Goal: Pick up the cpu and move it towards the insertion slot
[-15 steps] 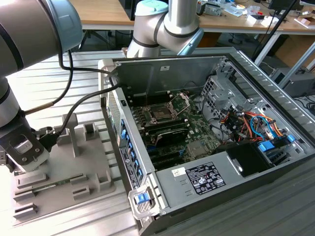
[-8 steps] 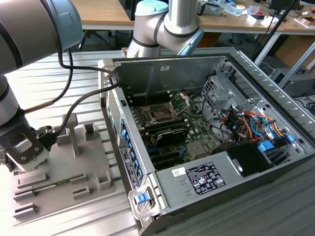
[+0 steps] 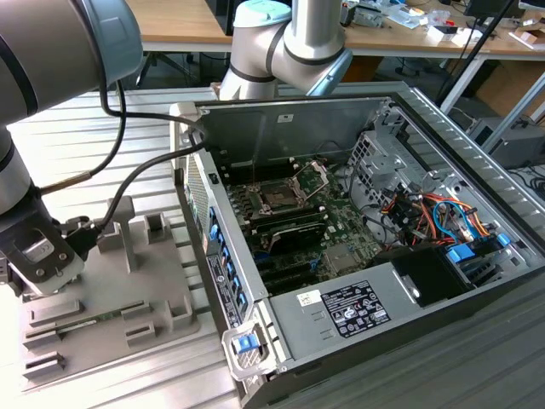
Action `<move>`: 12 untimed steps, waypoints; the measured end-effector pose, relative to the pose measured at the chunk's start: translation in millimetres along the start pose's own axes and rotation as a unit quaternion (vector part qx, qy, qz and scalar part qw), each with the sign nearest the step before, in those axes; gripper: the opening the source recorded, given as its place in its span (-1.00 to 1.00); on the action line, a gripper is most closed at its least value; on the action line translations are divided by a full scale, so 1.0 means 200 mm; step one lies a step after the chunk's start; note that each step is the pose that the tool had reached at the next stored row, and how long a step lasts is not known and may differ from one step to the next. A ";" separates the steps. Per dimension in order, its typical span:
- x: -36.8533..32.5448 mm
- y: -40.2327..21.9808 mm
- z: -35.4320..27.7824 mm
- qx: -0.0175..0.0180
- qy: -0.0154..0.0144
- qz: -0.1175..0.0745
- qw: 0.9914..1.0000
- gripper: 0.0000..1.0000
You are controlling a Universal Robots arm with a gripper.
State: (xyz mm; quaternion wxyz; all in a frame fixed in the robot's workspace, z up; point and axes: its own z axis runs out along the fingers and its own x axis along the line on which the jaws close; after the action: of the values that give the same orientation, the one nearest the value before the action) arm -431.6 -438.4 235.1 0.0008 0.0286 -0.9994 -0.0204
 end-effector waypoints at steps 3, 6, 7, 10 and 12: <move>0.000 0.000 -0.006 0.000 0.000 0.000 1.000 0.09; 0.000 0.000 -0.013 0.000 0.000 0.000 1.000 0.09; 0.000 0.001 -0.014 0.000 0.000 0.000 1.000 0.09; 0.000 0.001 -0.021 0.000 0.000 0.000 1.000 0.09; 0.000 0.001 -0.025 0.000 0.000 0.000 1.000 0.09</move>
State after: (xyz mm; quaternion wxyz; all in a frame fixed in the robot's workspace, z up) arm -431.6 -438.4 240.1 0.0007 0.0286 -0.9994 -0.0205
